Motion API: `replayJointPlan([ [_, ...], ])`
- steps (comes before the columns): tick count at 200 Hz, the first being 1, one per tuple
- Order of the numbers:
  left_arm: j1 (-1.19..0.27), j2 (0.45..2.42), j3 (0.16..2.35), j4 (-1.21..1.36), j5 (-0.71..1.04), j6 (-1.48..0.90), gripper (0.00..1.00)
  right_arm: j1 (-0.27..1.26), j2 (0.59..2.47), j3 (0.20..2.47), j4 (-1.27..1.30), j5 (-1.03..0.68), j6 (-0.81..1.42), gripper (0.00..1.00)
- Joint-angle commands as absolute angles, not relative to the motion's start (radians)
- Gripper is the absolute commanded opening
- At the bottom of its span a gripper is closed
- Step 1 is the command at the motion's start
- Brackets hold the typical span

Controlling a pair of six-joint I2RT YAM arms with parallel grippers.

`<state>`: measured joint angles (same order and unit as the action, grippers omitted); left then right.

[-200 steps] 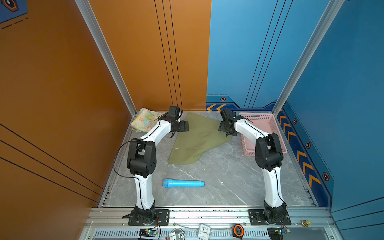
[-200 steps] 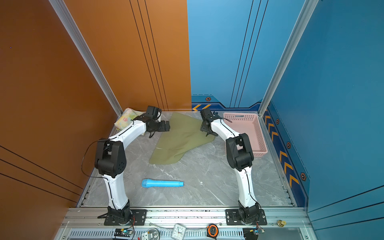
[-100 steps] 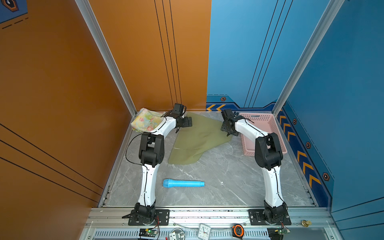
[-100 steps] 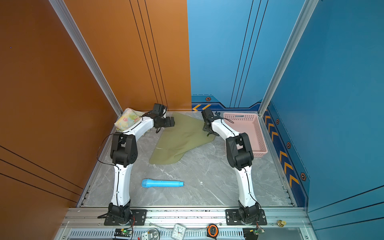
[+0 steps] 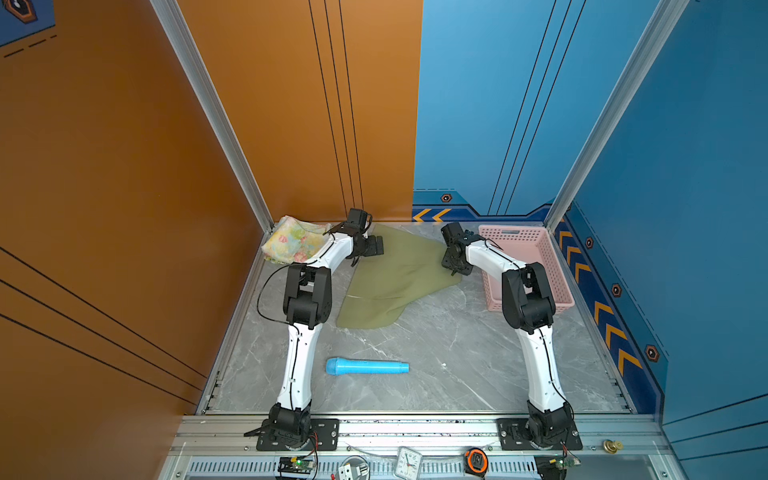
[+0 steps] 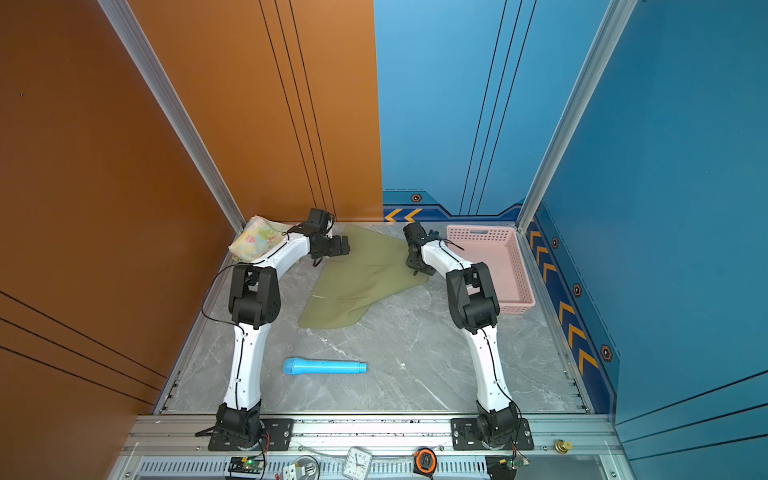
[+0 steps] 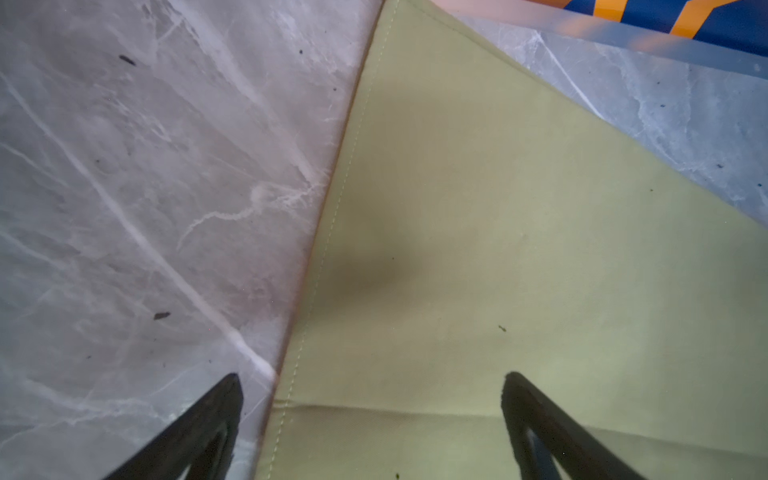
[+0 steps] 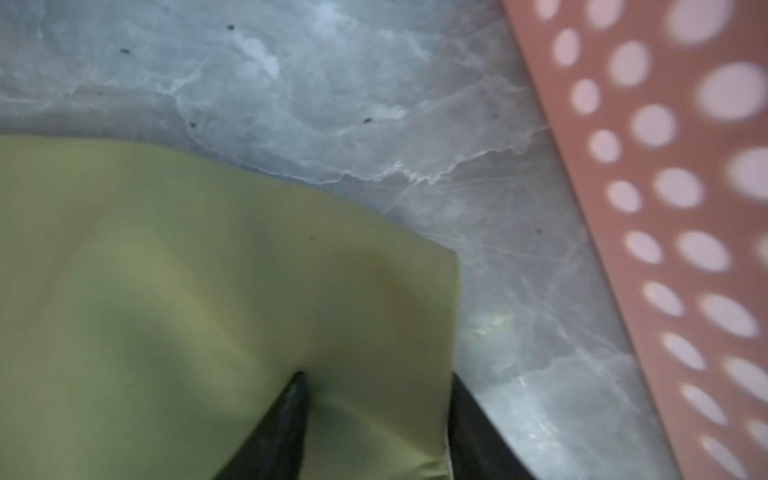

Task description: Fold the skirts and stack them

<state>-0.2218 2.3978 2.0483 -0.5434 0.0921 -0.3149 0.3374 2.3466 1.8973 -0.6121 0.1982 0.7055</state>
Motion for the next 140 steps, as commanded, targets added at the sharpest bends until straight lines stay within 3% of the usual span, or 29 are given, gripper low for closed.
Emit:
replayJointPlan([
  [1, -0.216, 2.379, 2.078, -0.582, 0.128, -0.328, 0.98, 0.333, 2.324, 1.936, -0.509, 0.110, 0.655, 0.00],
  [102, -0.132, 2.106, 1.994, -0.586, 0.211, -0.431, 0.98, 0.381, 2.103, 2.328, -0.461, 0.200, 0.263, 0.00],
  [140, -0.101, 2.027, 1.920, -0.585, 0.217, -0.471, 0.98, 0.541, 2.147, 2.505, -0.517, 0.293, 0.011, 0.00],
])
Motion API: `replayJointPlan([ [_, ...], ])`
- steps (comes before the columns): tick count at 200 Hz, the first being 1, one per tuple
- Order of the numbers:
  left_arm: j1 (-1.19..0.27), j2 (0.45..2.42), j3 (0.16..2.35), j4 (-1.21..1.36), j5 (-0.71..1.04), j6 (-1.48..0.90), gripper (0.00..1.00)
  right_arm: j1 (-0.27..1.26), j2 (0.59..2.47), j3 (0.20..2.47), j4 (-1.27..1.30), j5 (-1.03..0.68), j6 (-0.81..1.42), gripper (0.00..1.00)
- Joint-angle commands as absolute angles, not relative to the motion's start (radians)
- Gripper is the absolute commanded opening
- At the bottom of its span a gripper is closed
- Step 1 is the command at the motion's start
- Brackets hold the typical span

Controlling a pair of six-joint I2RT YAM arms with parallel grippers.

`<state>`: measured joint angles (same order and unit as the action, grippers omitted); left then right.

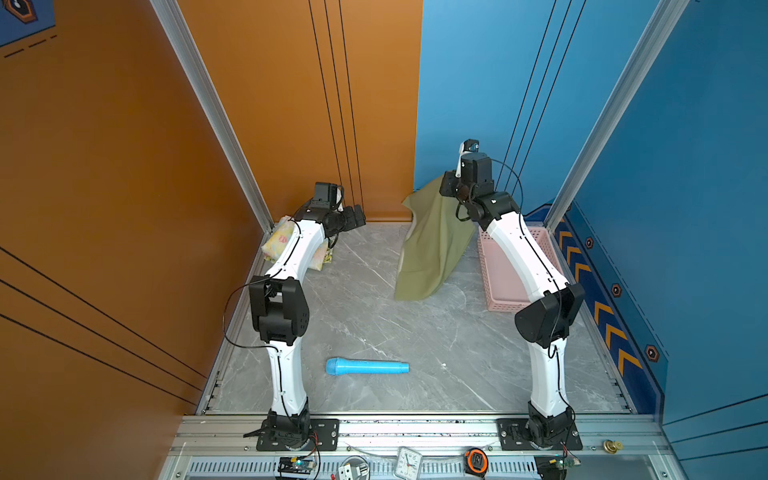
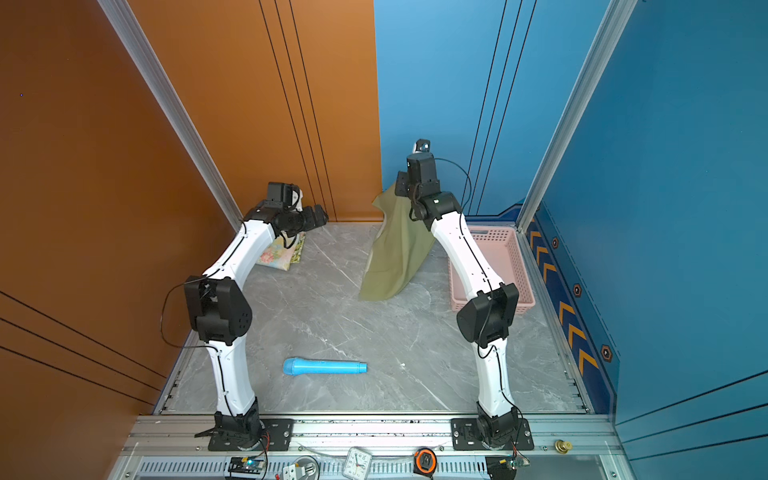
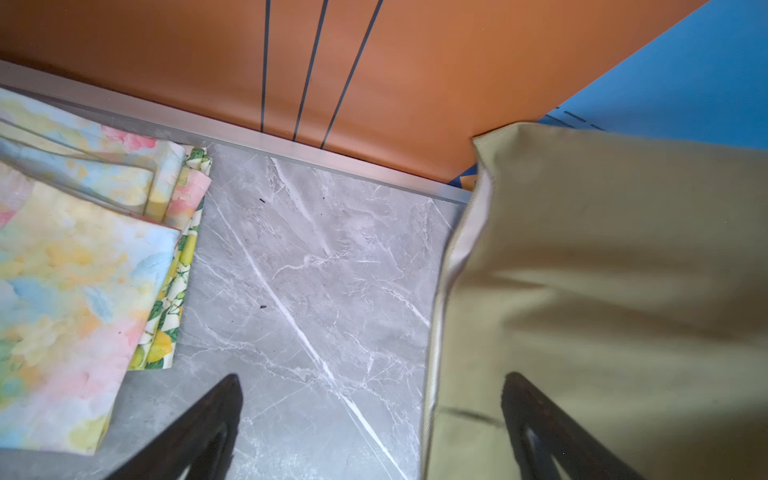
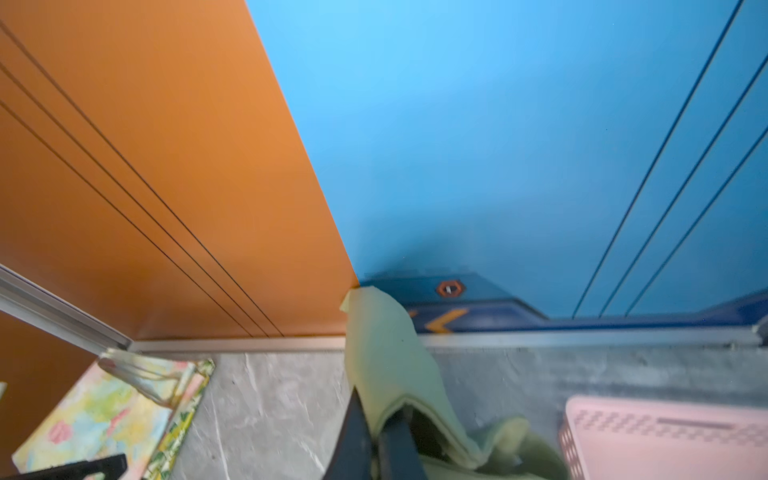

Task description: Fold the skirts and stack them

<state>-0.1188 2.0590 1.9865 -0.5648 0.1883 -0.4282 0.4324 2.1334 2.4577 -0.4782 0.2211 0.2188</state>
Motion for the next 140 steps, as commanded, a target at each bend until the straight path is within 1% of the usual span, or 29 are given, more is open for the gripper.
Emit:
replayJointPlan([
  [1, -0.100, 2.024, 1.916, -0.585, 0.218, -0.473, 0.98, 0.546, 2.147, 2.506, -0.519, 0.294, 0.009, 0.00],
  [27, -0.051, 1.955, 1.801, -0.557, 0.225, -0.520, 0.98, 0.680, 2.180, 2.427, -0.551, 0.339, -0.044, 0.00],
  [48, -0.005, 1.894, 1.700, -0.535, 0.216, -0.536, 0.98, 0.783, 2.195, 2.295, -0.550, 0.313, 0.008, 0.00],
  [54, 0.008, 1.876, 1.674, -0.530, 0.213, -0.538, 0.98, 0.807, 2.195, 2.261, -0.549, 0.303, 0.024, 0.10],
  [57, 0.014, 1.869, 1.662, -0.531, 0.212, -0.538, 0.98, 0.817, 2.194, 2.248, -0.548, 0.307, 0.030, 0.17],
  [68, 0.039, 1.846, 1.623, -0.529, 0.206, -0.541, 0.98, 0.854, 2.187, 2.212, -0.549, 0.322, 0.043, 0.53],
  [76, 0.053, 1.829, 1.597, -0.526, 0.207, -0.540, 0.98, 0.867, 2.171, 2.190, -0.548, 0.327, 0.056, 0.72],
  [83, 0.064, 1.815, 1.578, -0.525, 0.204, -0.539, 0.98, 0.867, 2.156, 2.173, -0.549, 0.312, 0.073, 0.83],
  [93, 0.074, 1.800, 1.557, -0.525, 0.198, -0.534, 0.98, 0.854, 2.124, 2.147, -0.550, 0.295, 0.101, 0.91],
  [107, 0.080, 1.785, 1.534, -0.525, 0.196, -0.530, 0.98, 0.823, 2.081, 2.099, -0.553, 0.279, 0.140, 0.93],
  [112, 0.079, 1.781, 1.526, -0.525, 0.194, -0.529, 0.98, 0.810, 2.037, 2.078, -0.556, 0.276, 0.161, 0.93],
  [140, 0.067, 1.758, 1.492, -0.523, 0.180, -0.516, 0.98, 0.726, 1.928, 1.907, -0.582, 0.240, 0.329, 0.88],
])
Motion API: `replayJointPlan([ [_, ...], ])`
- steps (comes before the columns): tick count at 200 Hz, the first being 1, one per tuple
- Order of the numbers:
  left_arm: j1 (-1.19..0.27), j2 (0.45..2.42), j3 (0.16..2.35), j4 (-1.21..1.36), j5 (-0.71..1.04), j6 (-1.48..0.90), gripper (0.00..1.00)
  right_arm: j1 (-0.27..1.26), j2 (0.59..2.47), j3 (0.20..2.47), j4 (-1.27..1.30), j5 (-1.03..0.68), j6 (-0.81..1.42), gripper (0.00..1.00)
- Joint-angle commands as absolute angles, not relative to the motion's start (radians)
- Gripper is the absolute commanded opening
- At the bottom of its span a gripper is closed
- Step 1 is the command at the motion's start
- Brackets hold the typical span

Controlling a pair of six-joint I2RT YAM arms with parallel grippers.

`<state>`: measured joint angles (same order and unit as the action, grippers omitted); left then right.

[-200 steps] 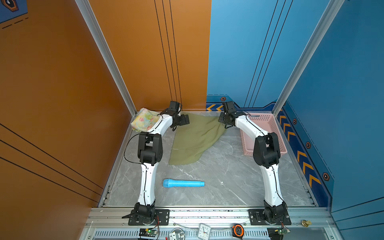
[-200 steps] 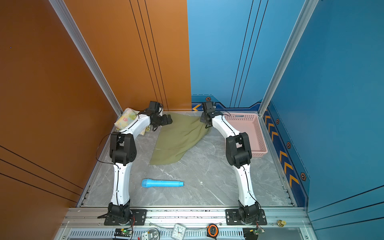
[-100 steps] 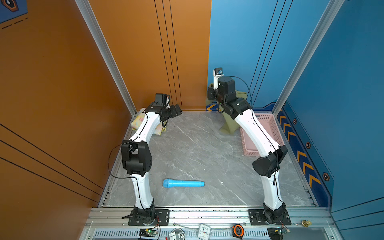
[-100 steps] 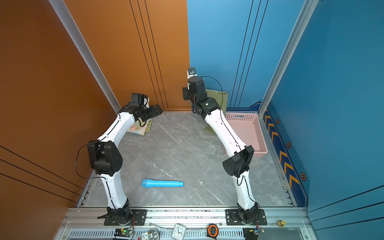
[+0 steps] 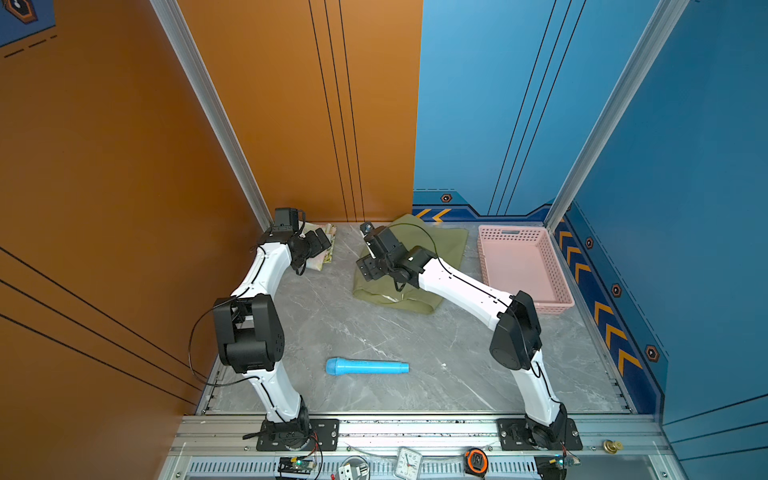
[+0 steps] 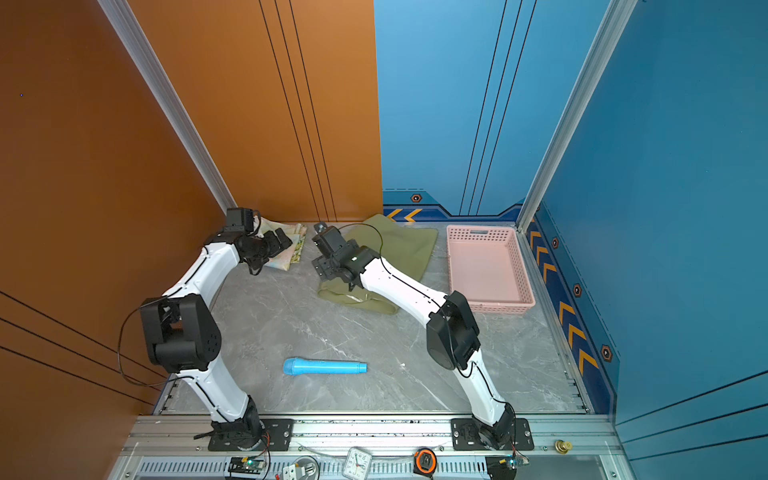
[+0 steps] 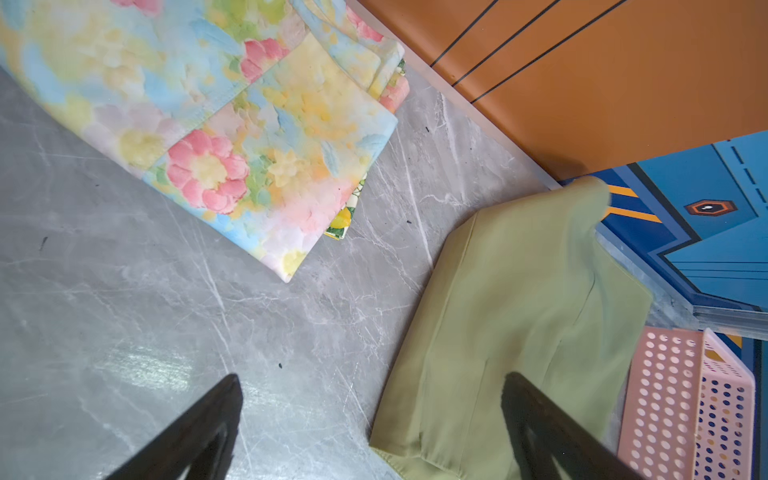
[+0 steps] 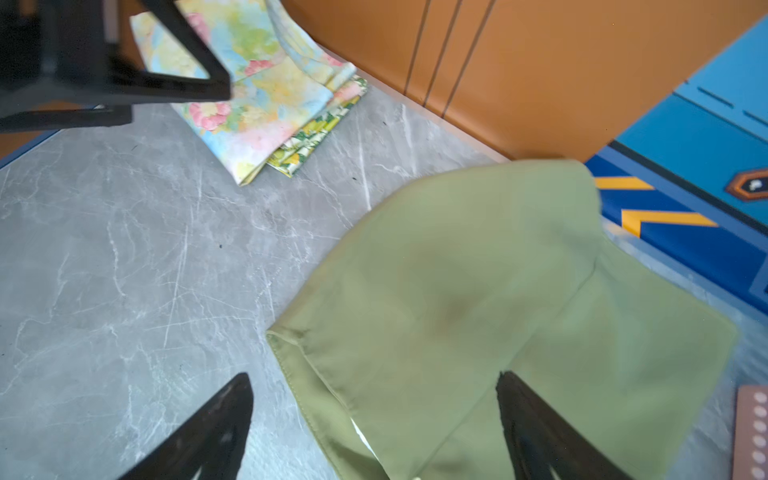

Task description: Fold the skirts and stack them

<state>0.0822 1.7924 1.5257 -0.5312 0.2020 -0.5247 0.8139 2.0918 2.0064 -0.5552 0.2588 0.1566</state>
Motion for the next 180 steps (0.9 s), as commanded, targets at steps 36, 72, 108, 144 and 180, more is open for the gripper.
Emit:
replayJointPlan([
  [36, -0.001, 1.741, 1.447, -0.527, 0.151, -0.482, 0.98, 0.661, 1.830, 1.619, -0.618, 0.224, 0.477, 0.85],
  [72, -0.105, 1.738, 1.434, -0.587, 0.082, -0.408, 0.98, 0.646, 1.761, 1.396, -0.618, 0.190, 0.551, 0.85],
  [108, -0.156, 1.750, 1.435, -0.634, 0.049, -0.362, 0.98, 0.657, 1.741, 1.278, -0.618, 0.147, 0.564, 0.84],
  [144, -0.175, 1.768, 1.442, -0.664, 0.047, -0.343, 0.98, 0.694, 1.764, 1.218, -0.585, 0.157, 0.561, 0.82],
  [180, -0.186, 1.763, 1.440, -0.682, 0.044, -0.336, 0.98, 0.684, 1.833, 1.232, -0.517, 0.159, 0.548, 0.77],
])
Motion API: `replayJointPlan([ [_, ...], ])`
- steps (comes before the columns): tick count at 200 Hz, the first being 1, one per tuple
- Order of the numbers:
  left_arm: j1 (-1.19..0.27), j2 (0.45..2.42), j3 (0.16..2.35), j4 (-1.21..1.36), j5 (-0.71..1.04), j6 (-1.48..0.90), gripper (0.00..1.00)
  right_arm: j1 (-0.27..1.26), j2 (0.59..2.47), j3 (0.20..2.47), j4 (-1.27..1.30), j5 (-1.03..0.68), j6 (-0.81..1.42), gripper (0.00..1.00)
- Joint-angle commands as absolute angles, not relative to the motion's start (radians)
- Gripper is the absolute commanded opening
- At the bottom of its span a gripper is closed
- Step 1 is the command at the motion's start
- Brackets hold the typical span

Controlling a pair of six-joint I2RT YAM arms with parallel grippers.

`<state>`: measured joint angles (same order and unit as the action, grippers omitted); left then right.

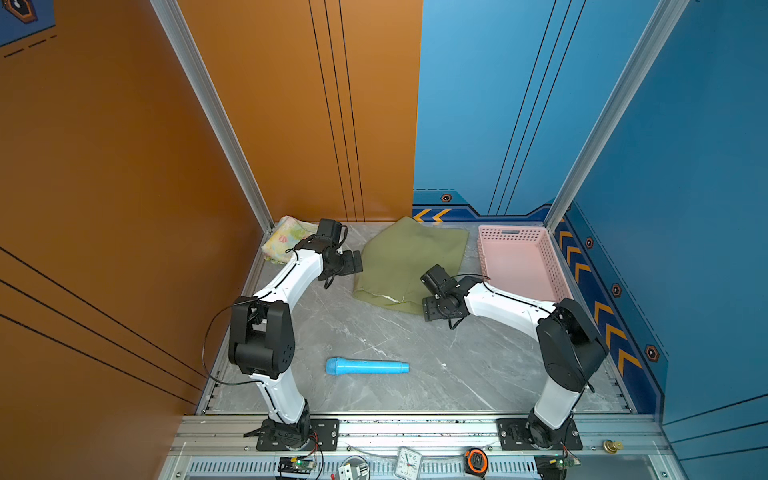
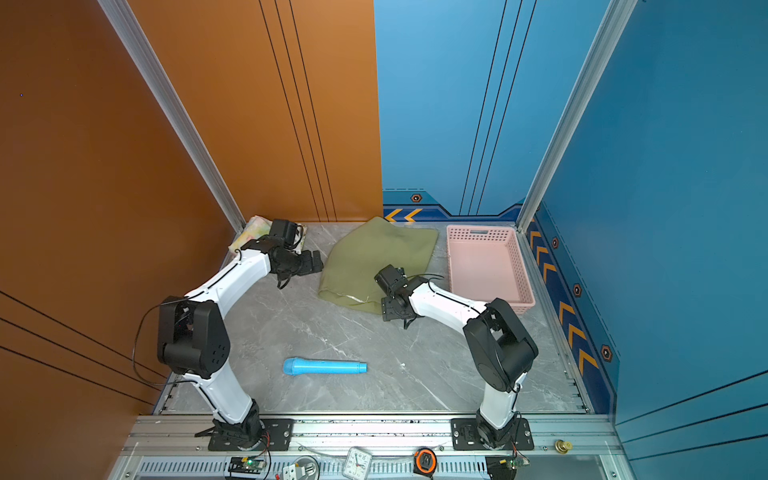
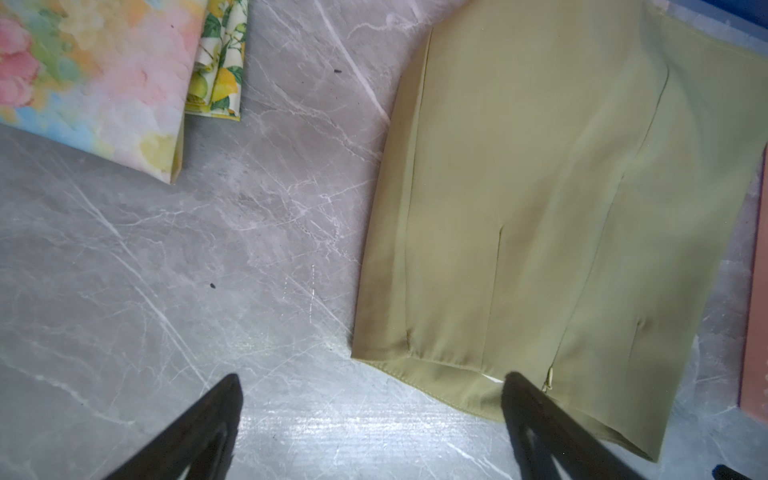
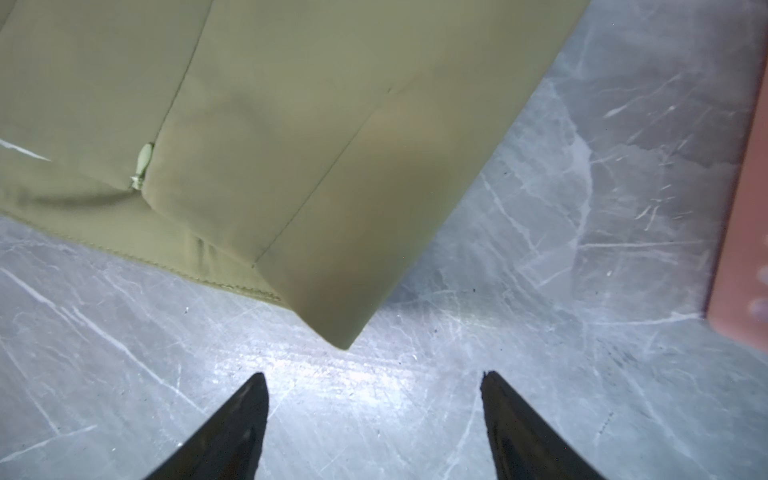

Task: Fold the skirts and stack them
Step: 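Grasp the green skirt's hem corners with the left and right grippers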

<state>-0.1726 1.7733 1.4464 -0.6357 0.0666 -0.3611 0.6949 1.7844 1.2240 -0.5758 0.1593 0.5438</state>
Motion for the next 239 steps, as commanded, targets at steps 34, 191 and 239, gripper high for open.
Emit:
replayJointPlan([
  [34, -0.191, 1.751, 1.410, -0.698, 0.037, -0.328, 0.98, 0.668, 1.915, 1.279, -0.489, 0.168, 0.501, 0.58],
  [191, -0.340, 1.907, 1.431, -0.730, -0.036, -0.212, 0.75, 0.627, 1.856, 1.274, -0.483, 0.198, 0.471, 0.00],
  [239, -0.343, 1.998, 1.520, -0.731, -0.027, -0.292, 0.72, 0.643, 1.860, 1.267, -0.483, 0.204, 0.469, 0.00],
])
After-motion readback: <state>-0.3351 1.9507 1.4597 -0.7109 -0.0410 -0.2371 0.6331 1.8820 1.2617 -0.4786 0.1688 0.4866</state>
